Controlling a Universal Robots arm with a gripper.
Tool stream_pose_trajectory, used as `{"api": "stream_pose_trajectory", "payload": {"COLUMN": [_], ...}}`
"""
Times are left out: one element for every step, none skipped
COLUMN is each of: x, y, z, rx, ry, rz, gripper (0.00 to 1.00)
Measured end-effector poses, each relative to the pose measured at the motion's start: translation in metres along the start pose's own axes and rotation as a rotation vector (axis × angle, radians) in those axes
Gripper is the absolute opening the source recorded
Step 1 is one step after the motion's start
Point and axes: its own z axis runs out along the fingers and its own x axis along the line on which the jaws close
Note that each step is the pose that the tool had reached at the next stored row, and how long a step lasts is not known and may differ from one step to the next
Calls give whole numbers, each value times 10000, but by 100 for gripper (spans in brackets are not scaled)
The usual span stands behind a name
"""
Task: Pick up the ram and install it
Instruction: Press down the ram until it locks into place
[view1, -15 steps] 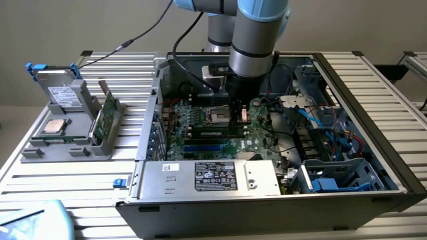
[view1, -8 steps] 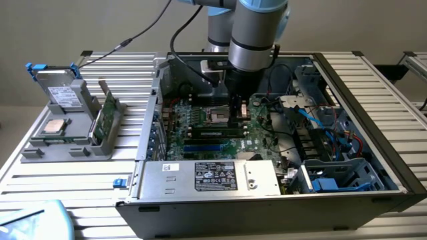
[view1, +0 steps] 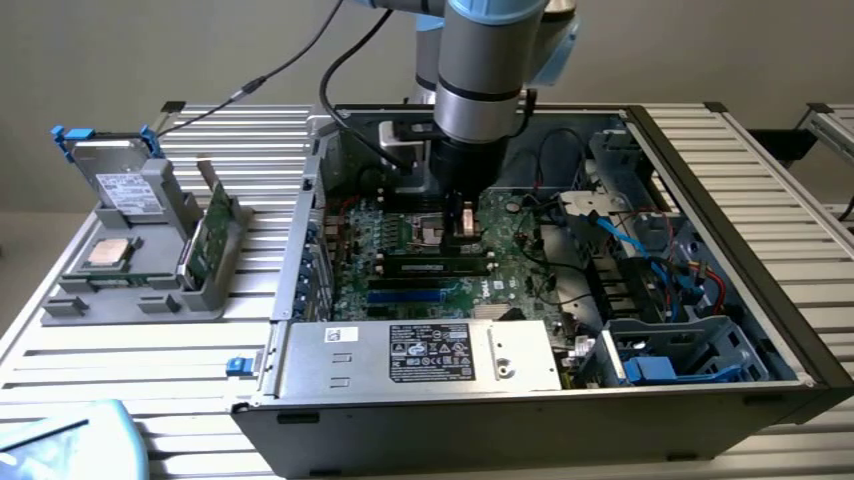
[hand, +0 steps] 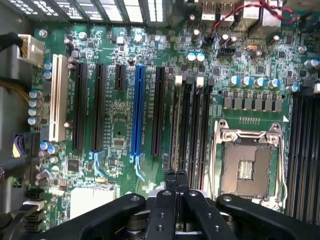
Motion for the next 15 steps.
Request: {"api": "stream_pose_trajectory", "payload": {"x": [-2, -3, -4, -5, -7, -8, -9, -11, -11, -11, -11, -11, -11, -11, -11], "y": [26, 53, 78, 102, 126, 152, 177, 199, 203, 203, 203, 203, 202, 201, 201], "z": [2, 3, 5, 7, 8, 10, 12, 14, 14, 14, 15, 23, 34, 46, 60], "rx": [15, 28, 41, 55, 69, 83, 97, 111, 112, 112, 112, 113, 113, 112, 113], "ry": [-1, 1, 2, 2, 2, 2, 4, 6, 4, 4, 4, 3, 4, 5, 4], "rz": [1, 2, 2, 1, 1, 2, 3, 3, 3, 2, 2, 2, 1, 1, 1], "gripper": [11, 11, 11, 11, 11, 11, 11, 11, 11, 11, 11, 11, 11, 11, 11]}}
